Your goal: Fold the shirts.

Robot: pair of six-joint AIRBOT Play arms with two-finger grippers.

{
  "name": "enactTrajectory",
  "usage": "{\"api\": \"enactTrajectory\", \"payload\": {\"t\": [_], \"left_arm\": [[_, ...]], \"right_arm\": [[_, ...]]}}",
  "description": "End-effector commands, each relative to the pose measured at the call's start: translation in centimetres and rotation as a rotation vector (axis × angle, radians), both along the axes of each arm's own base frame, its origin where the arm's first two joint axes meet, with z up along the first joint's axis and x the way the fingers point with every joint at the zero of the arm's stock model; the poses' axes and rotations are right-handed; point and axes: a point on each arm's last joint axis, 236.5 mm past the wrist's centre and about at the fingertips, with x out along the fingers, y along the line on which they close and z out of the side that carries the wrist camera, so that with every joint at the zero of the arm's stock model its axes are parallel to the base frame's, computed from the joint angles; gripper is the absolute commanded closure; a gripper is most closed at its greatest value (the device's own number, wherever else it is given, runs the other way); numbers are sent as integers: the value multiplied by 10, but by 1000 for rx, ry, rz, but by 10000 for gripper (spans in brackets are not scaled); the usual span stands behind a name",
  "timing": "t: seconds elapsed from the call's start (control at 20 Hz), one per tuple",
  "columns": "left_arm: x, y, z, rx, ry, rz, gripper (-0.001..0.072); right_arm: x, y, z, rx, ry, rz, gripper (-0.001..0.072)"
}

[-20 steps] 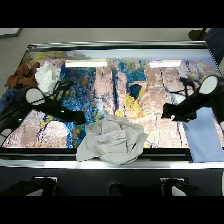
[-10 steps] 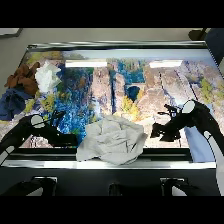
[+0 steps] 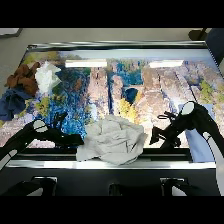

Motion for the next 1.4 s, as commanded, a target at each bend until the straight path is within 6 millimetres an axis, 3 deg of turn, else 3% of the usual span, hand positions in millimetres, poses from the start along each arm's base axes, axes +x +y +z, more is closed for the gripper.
{"api": "enactTrajectory", "payload": {"t": [0.0,0.3,0.55,0.7,1.1,1.35], "left_arm": [[1,-12,2,-22,-28,-21,-13],[-4,-32,4,-41,-62,-82,-13],[-6,-37,3,-41,-72,-104,-13],[-8,-37,4,-42,-67,-108,-13],[-11,-37,11,-49,-73,-119,-13],[-11,-37,11,-48,-70,-115,-11]], "right_arm": [[-25,3,22,-36,140,-113,215],[-14,4,71,-90,-98,-360,225],[-17,4,94,-81,-213,-402,224],[-15,2,94,-89,-230,-397,224],[45,-25,89,-152,-546,-276,222],[68,-38,51,-194,-535,-111,220]]}}
